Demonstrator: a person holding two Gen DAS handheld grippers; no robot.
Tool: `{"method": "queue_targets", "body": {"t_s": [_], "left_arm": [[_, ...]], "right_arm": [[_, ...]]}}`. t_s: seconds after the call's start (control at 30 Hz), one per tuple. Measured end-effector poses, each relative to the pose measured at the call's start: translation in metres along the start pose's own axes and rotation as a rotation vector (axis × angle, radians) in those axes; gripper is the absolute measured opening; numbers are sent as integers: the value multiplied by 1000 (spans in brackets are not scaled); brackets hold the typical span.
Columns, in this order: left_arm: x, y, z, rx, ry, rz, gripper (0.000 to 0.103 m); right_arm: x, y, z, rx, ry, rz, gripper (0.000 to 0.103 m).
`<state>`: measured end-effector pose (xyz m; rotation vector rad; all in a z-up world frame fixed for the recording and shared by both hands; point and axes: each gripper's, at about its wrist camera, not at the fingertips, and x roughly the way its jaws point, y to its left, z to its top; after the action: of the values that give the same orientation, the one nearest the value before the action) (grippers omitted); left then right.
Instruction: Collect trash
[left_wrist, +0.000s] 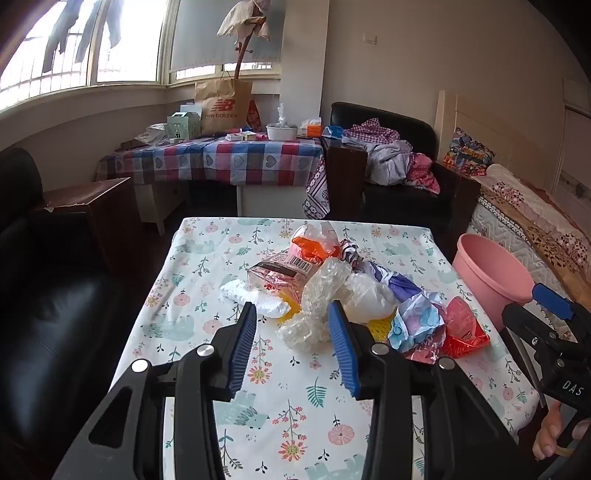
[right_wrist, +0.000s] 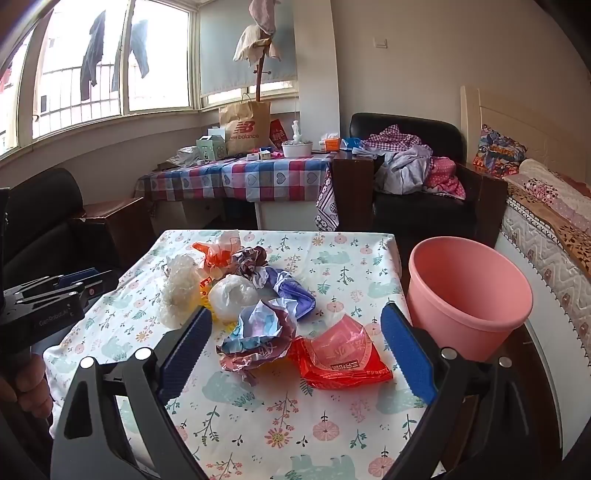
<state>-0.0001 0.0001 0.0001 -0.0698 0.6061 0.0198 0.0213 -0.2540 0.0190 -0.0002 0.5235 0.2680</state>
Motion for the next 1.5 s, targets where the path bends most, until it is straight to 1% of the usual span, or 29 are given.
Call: {"method": "queue_targets", "body": {"t_s": [1.5], "left_arm": [[0,0,0,-9,2,-7,40]], "right_arm": [[-8,-1,6,-6,-37,-12,93]]}}
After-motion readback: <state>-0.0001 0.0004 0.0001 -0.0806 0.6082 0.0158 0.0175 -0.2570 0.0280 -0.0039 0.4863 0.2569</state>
